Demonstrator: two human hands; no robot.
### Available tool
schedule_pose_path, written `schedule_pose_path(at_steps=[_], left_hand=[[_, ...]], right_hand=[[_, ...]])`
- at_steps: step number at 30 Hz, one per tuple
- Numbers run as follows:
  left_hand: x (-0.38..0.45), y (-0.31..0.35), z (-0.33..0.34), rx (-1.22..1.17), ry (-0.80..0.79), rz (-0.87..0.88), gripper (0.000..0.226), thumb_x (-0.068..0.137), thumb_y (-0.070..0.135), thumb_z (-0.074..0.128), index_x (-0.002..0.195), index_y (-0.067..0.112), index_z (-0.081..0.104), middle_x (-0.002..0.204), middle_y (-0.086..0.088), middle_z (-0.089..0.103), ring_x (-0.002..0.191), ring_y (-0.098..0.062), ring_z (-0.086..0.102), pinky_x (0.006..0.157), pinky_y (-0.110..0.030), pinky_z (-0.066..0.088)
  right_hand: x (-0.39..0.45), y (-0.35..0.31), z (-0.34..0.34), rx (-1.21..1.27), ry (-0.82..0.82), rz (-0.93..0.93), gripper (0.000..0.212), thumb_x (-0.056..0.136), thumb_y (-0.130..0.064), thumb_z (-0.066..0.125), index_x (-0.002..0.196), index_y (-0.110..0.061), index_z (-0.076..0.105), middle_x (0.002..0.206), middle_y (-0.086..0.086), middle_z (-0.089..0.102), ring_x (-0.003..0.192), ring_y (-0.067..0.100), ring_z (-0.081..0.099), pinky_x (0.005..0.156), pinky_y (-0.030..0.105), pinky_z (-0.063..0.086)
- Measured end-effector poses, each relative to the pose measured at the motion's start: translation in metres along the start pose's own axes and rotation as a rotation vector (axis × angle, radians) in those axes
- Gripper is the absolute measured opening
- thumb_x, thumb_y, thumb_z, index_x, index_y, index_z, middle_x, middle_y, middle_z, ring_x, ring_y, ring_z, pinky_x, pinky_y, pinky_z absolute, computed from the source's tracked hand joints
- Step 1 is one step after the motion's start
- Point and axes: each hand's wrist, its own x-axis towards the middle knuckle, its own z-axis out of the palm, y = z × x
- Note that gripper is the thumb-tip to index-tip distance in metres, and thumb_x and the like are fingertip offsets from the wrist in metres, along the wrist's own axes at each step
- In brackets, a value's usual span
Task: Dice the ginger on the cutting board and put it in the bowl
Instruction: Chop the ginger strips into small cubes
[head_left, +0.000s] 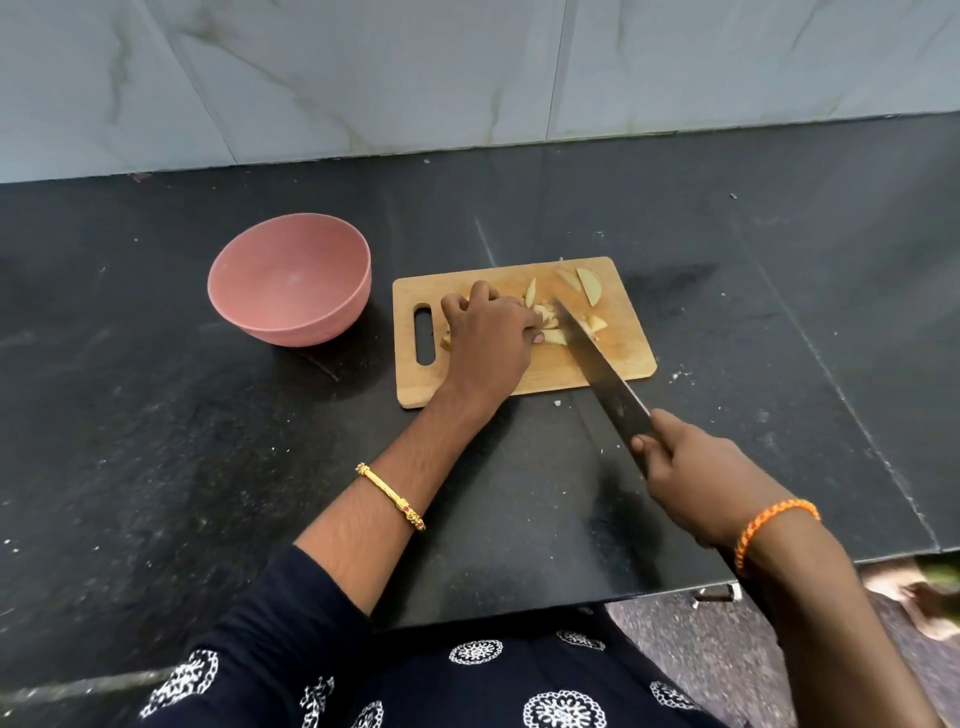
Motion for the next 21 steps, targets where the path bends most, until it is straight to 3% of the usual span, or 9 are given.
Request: schedule_pose_path(at_steps=[7,12,18,21], left_hand=[[0.002,0.001,-0.006,-0.057,-0.044,-0.082,0.027,0.087,0.041,0.059,0.105,0.026,0.071,0.104,0.007,0.068,0.107,-0.016,0.043,0.076,-0.031,0.011],[0.015,0.004,0.003,-0.130,-0.009,-0.178,0.020,0.087,0.038,0.061,0.095,0.023,0.073,0.093,0.005,0.069,0.104,-0.018,0.045,0.076,-0.032,0.014],[0.022,-0.003,0.005,-0.278,-0.085,-0.151,0.020,0.086,0.024,0.065,0.105,0.024,0.071,0.105,0.007,0.069,0.111,-0.017,0.044,0.079,-0.032,0.018],[0.021,-0.011,0.006,-0.401,-0.081,-0.166,0.023,0.083,0.020,0.068,0.105,0.024,0.071,0.102,0.008,0.071,0.111,-0.015,0.050,0.080,-0.031,0.018]], right_hand=[[0.038,-0.022,-0.005,0.094,0.095,-0.064,0.021,0.099,-0.030,0.036,0.105,-0.015,0.050,0.093,0.019,0.056,0.069,0.025,0.051,0.051,0.027,0.038],[0.047,-0.017,-0.005,0.194,0.126,-0.070,0.014,0.099,-0.027,0.038,0.097,-0.020,0.050,0.079,0.010,0.053,0.064,0.020,0.047,0.054,0.027,0.040],[0.049,-0.006,-0.007,0.216,0.122,-0.059,0.016,0.099,-0.026,0.039,0.100,-0.017,0.052,0.072,0.006,0.052,0.062,0.019,0.048,0.054,0.028,0.041],[0.051,-0.007,-0.006,0.208,0.099,-0.063,0.016,0.100,-0.027,0.038,0.099,-0.018,0.051,0.074,0.006,0.052,0.062,0.018,0.049,0.055,0.029,0.043]])
